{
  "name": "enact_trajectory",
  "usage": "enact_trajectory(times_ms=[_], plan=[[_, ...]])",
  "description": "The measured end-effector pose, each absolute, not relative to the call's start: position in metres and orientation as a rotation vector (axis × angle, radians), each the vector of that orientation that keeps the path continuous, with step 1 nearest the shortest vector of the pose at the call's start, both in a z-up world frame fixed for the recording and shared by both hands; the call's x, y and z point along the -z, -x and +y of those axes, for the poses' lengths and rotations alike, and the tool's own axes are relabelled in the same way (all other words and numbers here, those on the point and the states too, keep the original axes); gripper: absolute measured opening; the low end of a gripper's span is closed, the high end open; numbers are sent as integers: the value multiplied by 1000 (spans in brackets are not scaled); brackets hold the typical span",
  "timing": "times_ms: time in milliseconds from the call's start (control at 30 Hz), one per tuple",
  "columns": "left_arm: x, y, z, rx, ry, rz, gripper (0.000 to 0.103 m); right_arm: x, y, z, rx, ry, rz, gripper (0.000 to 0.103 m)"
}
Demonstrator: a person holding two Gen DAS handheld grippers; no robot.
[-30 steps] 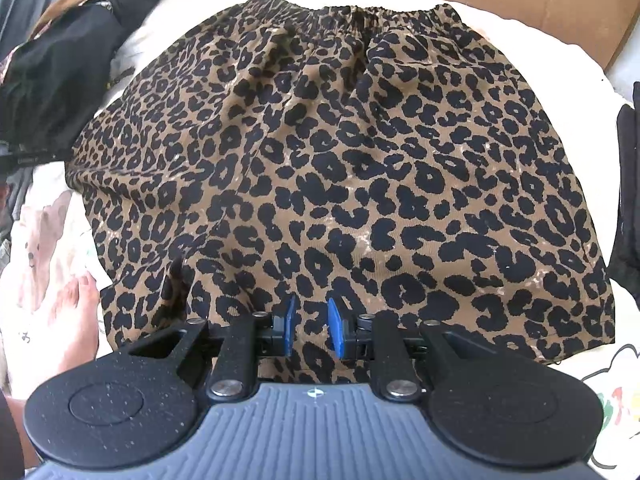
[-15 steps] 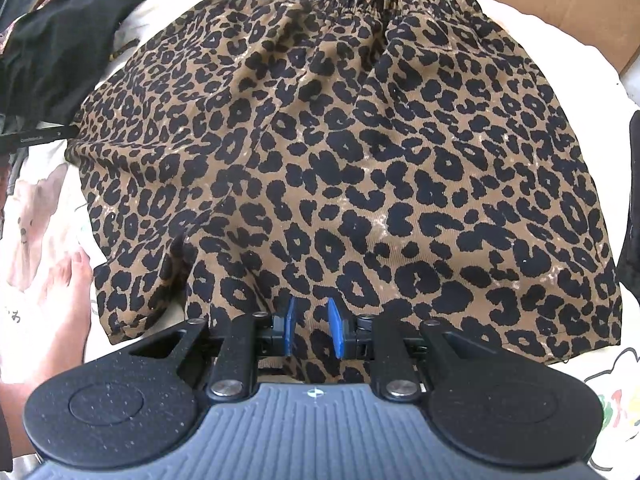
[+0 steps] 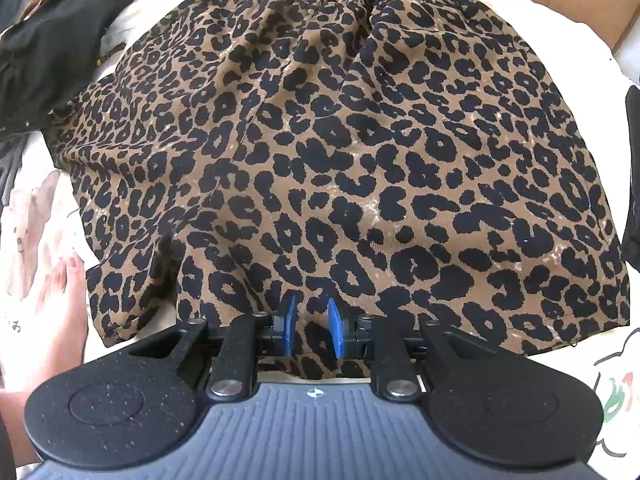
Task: Fold clothes
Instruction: 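Close the left gripper on the skirt's side edge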
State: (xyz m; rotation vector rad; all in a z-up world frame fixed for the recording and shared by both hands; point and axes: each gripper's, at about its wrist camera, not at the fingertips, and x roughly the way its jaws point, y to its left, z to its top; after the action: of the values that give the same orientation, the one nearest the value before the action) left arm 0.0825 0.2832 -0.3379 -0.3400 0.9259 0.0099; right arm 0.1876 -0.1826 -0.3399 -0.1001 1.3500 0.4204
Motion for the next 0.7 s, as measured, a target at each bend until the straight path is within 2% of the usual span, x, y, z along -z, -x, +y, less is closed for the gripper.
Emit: enact_trajectory(times_ms=[267, 467, 700], plan=[[350, -97, 261, 87, 289, 939, 10, 343, -189, -184, -423, 83, 1354, 24], [365, -106, 255, 64, 234, 954, 29, 346, -189, -186, -421, 76, 1360, 24], [367, -105, 258, 81, 245, 966, 30, 349, -189, -188, -420, 68, 1363, 24]])
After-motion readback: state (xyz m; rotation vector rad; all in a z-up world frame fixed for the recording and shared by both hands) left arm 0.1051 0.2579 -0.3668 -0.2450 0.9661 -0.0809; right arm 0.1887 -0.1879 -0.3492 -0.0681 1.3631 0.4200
